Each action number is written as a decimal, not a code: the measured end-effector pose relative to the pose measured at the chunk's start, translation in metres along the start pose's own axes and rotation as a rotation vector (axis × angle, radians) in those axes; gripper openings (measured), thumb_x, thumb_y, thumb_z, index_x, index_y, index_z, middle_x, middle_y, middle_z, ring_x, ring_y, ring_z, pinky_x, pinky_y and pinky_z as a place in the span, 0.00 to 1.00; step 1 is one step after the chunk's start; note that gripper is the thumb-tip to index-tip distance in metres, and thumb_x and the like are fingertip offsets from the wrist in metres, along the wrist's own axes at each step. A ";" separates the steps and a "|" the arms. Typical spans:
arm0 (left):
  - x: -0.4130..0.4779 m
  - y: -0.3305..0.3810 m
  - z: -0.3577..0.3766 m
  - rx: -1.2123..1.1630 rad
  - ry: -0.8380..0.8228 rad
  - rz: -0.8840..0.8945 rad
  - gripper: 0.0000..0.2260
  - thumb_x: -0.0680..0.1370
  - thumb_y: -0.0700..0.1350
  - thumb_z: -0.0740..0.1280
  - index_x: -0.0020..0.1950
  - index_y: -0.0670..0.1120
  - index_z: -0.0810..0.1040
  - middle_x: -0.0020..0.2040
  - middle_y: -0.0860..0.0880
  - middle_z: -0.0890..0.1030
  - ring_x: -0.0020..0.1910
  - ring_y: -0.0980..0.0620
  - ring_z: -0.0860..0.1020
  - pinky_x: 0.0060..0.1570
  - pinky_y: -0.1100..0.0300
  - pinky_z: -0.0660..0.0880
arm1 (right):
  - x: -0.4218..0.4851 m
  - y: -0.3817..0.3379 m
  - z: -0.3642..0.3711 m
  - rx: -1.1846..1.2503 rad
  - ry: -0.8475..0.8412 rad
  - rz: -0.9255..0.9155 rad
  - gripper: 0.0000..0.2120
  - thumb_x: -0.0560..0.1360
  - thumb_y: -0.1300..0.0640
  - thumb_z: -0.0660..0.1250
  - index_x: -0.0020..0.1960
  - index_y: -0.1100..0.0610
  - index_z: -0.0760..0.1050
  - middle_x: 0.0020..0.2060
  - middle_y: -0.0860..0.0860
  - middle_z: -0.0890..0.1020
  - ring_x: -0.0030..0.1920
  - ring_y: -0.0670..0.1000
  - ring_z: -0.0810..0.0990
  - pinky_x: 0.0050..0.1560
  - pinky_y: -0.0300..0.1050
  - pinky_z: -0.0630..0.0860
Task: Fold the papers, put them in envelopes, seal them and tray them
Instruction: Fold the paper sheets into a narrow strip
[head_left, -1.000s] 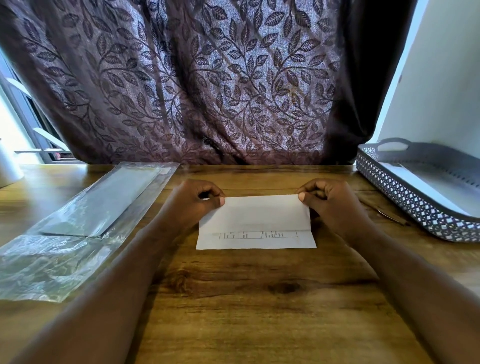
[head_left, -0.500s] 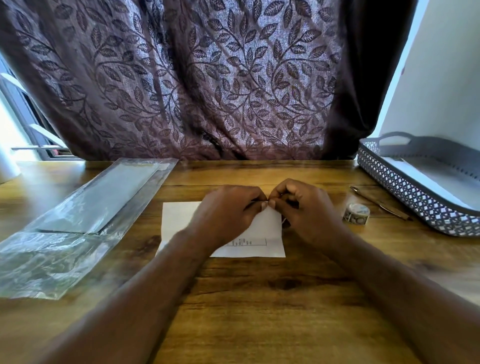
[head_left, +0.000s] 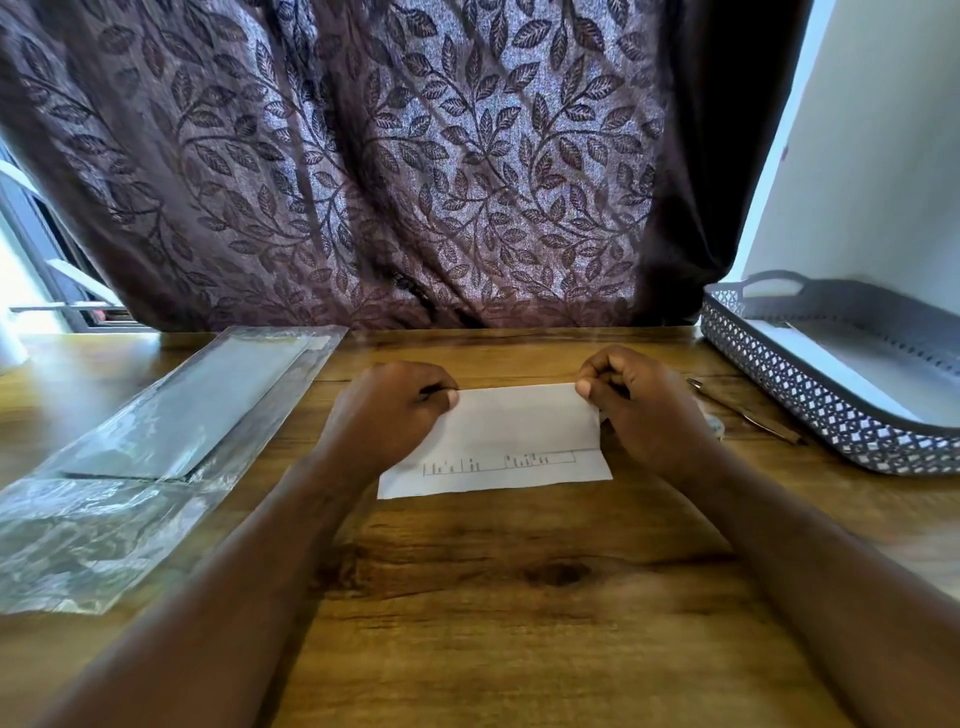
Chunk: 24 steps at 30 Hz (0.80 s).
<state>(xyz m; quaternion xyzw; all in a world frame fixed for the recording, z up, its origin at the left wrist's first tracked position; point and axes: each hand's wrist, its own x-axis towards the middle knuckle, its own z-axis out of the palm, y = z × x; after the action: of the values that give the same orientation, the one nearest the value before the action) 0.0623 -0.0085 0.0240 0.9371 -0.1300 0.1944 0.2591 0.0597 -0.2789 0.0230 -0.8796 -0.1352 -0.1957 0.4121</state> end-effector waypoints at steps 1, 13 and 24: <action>0.000 -0.004 -0.001 -0.019 0.002 -0.015 0.04 0.78 0.51 0.68 0.45 0.57 0.82 0.39 0.59 0.83 0.39 0.56 0.79 0.41 0.52 0.79 | 0.001 0.002 -0.001 -0.010 0.002 0.004 0.03 0.79 0.59 0.68 0.47 0.54 0.78 0.39 0.48 0.82 0.40 0.48 0.80 0.37 0.42 0.75; 0.001 -0.024 -0.011 -0.535 0.052 -0.301 0.05 0.74 0.41 0.74 0.38 0.47 0.83 0.38 0.47 0.85 0.40 0.44 0.84 0.47 0.43 0.82 | 0.005 0.009 -0.005 -0.002 0.050 0.091 0.03 0.80 0.55 0.66 0.48 0.52 0.77 0.41 0.47 0.82 0.44 0.48 0.80 0.45 0.53 0.79; -0.004 -0.012 -0.003 -1.266 -0.286 -0.428 0.20 0.75 0.38 0.67 0.67 0.40 0.75 0.60 0.38 0.82 0.59 0.39 0.82 0.53 0.48 0.82 | 0.005 0.006 -0.007 0.147 0.088 0.176 0.05 0.82 0.54 0.64 0.50 0.54 0.76 0.43 0.52 0.83 0.42 0.54 0.83 0.36 0.54 0.83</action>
<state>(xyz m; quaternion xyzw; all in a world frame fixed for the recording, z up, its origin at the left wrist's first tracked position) 0.0618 0.0035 0.0192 0.6265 -0.0634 -0.1004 0.7704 0.0648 -0.2877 0.0257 -0.8459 -0.0533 -0.1867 0.4967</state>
